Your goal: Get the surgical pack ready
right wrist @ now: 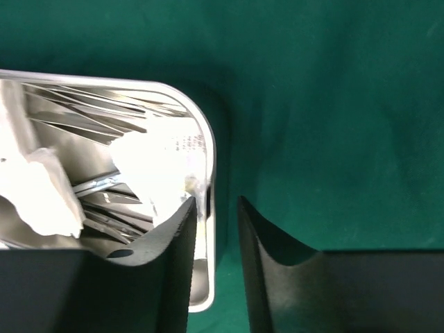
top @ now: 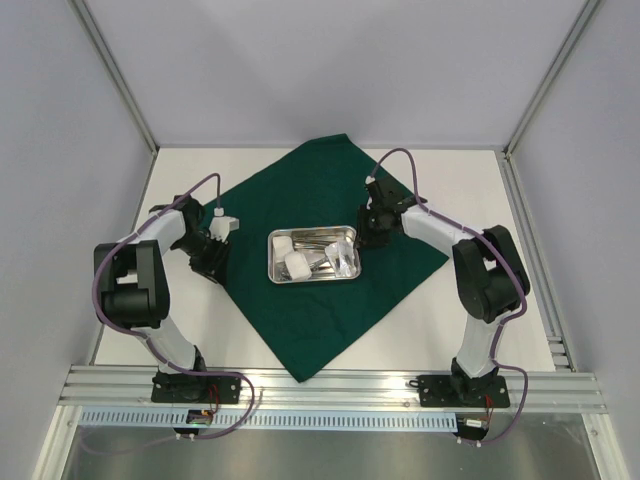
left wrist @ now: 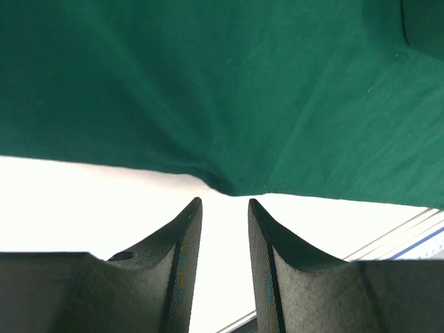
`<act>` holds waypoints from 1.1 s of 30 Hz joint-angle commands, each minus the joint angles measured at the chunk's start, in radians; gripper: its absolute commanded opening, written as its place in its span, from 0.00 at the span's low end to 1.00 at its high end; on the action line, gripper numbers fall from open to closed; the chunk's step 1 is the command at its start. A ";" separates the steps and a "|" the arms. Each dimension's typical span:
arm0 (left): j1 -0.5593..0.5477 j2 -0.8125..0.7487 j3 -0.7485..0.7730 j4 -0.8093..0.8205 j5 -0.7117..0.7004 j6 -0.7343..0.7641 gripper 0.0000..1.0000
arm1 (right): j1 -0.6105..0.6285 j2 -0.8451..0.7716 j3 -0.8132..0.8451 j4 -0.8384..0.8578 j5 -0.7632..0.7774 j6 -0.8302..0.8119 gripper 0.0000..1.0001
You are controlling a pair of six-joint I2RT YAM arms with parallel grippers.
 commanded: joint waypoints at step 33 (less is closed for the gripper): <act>0.042 -0.087 -0.017 -0.014 0.019 0.000 0.42 | 0.108 -0.249 -0.334 0.222 0.055 0.341 0.05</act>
